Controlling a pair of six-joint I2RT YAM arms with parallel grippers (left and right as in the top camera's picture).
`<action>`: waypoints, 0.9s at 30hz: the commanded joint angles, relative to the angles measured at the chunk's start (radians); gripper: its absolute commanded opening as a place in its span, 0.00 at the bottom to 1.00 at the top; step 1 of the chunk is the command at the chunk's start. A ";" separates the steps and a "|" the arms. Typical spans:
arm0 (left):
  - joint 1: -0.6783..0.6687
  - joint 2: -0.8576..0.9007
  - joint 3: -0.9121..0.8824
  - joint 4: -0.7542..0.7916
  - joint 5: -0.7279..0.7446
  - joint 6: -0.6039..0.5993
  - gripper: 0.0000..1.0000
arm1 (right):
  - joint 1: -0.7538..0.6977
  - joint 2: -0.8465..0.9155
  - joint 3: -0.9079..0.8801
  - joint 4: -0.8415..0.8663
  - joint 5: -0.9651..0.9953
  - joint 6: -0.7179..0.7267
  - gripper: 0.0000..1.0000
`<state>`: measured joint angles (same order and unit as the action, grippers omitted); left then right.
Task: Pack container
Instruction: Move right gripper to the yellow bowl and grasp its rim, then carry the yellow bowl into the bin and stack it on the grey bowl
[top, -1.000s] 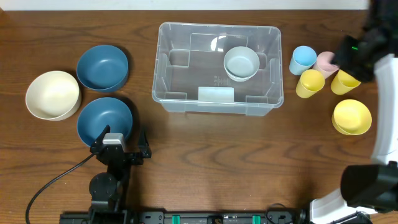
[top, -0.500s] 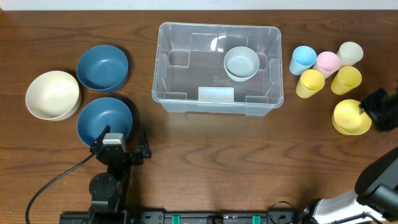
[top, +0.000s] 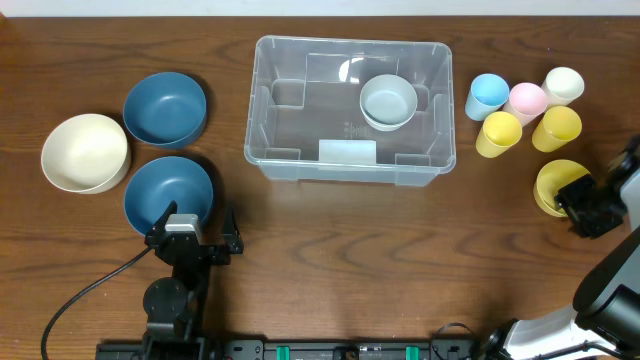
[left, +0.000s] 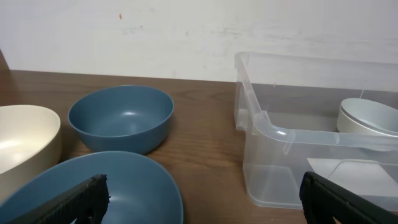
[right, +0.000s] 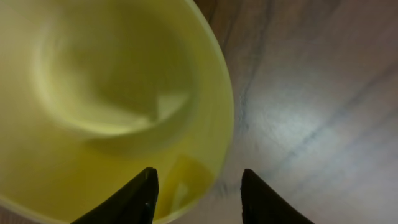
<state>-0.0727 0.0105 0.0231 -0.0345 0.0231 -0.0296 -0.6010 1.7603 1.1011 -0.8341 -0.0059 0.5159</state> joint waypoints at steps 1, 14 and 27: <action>0.004 -0.006 -0.019 -0.037 -0.009 -0.006 0.98 | -0.007 -0.003 -0.050 0.041 -0.002 0.028 0.39; 0.004 -0.006 -0.019 -0.036 -0.009 -0.006 0.98 | 0.005 -0.003 -0.077 0.016 -0.031 0.029 0.01; 0.004 -0.006 -0.019 -0.037 -0.009 -0.006 0.98 | 0.218 -0.394 -0.027 -0.050 -0.183 -0.027 0.01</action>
<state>-0.0727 0.0105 0.0231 -0.0345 0.0231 -0.0299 -0.4278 1.4925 1.0317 -0.8711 -0.1490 0.5129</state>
